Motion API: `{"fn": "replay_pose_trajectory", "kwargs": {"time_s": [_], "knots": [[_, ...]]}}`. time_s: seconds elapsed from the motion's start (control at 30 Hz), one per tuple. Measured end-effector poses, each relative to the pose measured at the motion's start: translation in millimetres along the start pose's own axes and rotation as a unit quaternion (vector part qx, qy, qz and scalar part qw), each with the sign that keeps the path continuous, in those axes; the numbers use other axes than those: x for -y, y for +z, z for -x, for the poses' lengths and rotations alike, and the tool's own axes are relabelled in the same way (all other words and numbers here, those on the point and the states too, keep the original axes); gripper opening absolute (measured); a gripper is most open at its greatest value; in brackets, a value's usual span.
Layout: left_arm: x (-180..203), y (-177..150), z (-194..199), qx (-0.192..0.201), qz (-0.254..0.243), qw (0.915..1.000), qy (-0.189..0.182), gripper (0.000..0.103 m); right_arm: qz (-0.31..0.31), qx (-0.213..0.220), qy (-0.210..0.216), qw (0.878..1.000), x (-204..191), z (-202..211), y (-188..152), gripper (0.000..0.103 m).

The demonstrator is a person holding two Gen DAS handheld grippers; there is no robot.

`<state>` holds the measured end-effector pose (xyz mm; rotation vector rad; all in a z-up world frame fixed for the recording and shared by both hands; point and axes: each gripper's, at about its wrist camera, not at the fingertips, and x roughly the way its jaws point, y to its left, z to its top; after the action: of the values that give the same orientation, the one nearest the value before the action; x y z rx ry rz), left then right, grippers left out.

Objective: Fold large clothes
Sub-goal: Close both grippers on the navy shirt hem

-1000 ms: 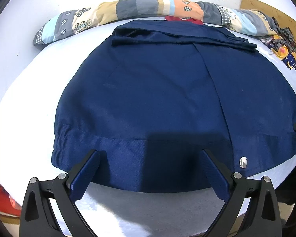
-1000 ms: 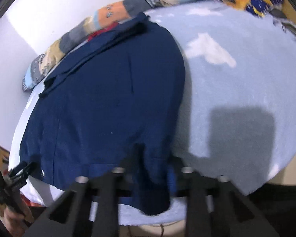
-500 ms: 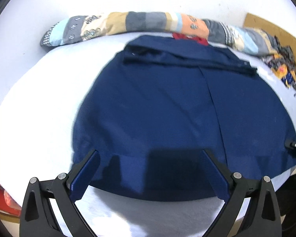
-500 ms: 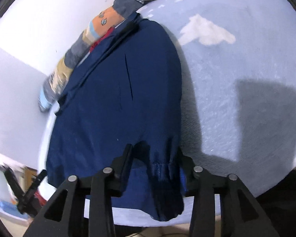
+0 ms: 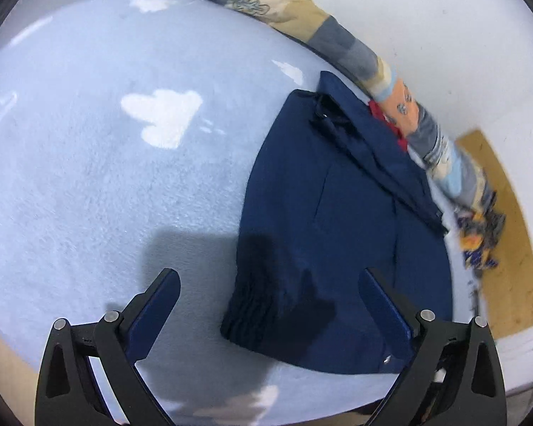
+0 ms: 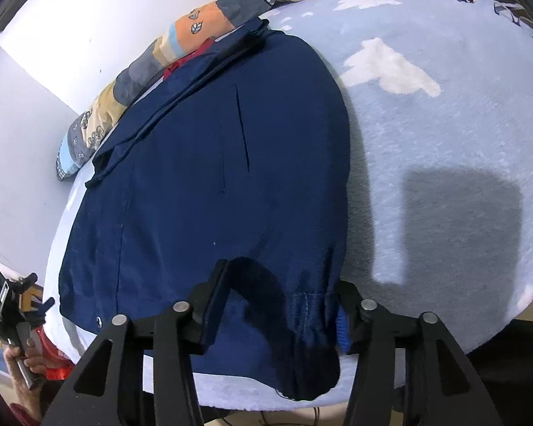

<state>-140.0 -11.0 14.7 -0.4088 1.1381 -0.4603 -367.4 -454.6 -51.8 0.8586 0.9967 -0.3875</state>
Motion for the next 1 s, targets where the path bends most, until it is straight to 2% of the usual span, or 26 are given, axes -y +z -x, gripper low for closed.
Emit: {"fn": "replay_pose_trajectory", "kwargs": {"time_s": [0.1, 0.17, 0.27, 0.57, 0.6, 0.67, 0.77, 0.87, 1.0], "knots": [[-1, 1, -9, -0.011, -0.004, 0.9999, -0.011, 0.098, 0.005, 0.0, 0.004, 1.0, -3, -2, 0, 0.063], [-2, 2, -16, -0.019, -0.007, 0.9998, -0.006, 0.091, 0.011, 0.0, 0.003, 1.0, -5, -1, -1, 0.065], [-3, 5, -28, -0.034, -0.011, 0.9994, 0.002, 0.087, 0.014, 0.001, 0.003, 1.0, -5, -1, -1, 0.066], [34, 12, -63, -0.067, -0.079, 0.994, 0.035, 0.084, 0.005, 0.001, 0.014, 1.0, -2, -1, -1, 0.071], [38, 12, -61, -0.066, -0.085, 0.9937, 0.032, 0.083, 0.003, 0.001, 0.015, 1.0, -2, -1, -1, 0.071], [42, 13, -55, -0.059, -0.083, 0.9948, 0.0, 0.078, -0.003, 0.001, 0.02, 1.0, 0, -1, -1, 0.071], [40, 17, -38, -0.032, -0.082, 0.9953, -0.039, 0.078, -0.01, 0.002, 0.026, 1.0, 1, 0, 0, 0.071], [26, 21, -34, -0.024, -0.052, 0.9962, -0.067, 0.078, -0.012, 0.002, 0.027, 1.0, 1, 0, -1, 0.073], [10, 22, -48, -0.037, -0.033, 0.9985, -0.024, 0.078, -0.008, 0.002, 0.027, 1.0, -1, -1, -1, 0.076]]}}
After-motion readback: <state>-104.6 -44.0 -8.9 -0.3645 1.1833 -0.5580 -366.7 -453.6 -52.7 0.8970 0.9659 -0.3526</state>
